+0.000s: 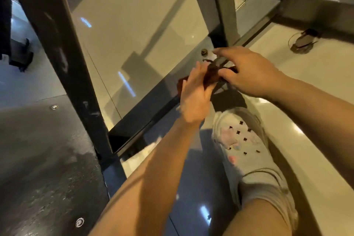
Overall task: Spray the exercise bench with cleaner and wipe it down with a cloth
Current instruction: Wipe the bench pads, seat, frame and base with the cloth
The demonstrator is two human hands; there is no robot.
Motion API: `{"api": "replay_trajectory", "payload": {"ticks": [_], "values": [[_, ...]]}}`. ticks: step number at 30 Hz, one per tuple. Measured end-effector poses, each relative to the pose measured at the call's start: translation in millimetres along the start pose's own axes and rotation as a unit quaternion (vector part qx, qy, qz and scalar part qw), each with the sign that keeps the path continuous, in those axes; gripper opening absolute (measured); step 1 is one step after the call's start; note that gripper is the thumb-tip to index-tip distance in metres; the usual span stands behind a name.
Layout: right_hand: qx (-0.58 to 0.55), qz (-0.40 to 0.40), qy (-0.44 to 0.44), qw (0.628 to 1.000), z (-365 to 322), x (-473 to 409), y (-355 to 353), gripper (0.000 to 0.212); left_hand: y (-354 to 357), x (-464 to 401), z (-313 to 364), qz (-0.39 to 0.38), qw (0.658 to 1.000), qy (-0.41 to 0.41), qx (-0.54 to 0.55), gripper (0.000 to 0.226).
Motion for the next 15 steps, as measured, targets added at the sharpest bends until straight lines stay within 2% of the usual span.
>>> {"api": "replay_trajectory", "payload": {"ticks": [1,3,7,11,13,15], "values": [[-0.002,0.02,0.016,1.0,3.1,6.5,-13.2,0.051,-1.7,7.1,12.9,-0.002,0.996,-0.005,0.092,0.049],[-0.015,0.036,0.02,0.999,4.3,18.4,-32.0,0.047,-6.1,18.3,31.0,-0.014,0.986,-0.009,0.165,0.042],[-0.065,0.037,-0.058,0.995,-28.0,40.1,-67.2,0.043,-38.1,33.9,70.2,0.042,0.99,0.04,0.125,0.038],[-0.045,0.048,-0.093,0.994,-63.8,53.4,-113.3,0.023,-79.3,42.5,113.0,0.053,0.988,0.018,0.146,0.023],[-0.033,0.096,-0.083,0.991,-77.2,58.6,-145.4,0.016,-101.3,46.9,139.0,0.061,0.983,0.028,0.17,0.028],[-0.053,0.139,-0.075,0.986,-91.6,64.6,-177.7,0.013,-119.9,56.7,161.5,0.076,0.98,0.033,0.183,0.044]]}}
Point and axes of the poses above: each hand's wrist, its own x-axis away from the middle knuckle, its own y-axis out of the palm, z = x × y, the point moved 6 cm from there along -x, towards the middle knuckle, and after that the axes turned 13 degrees about -y, right-handed, at the moved point
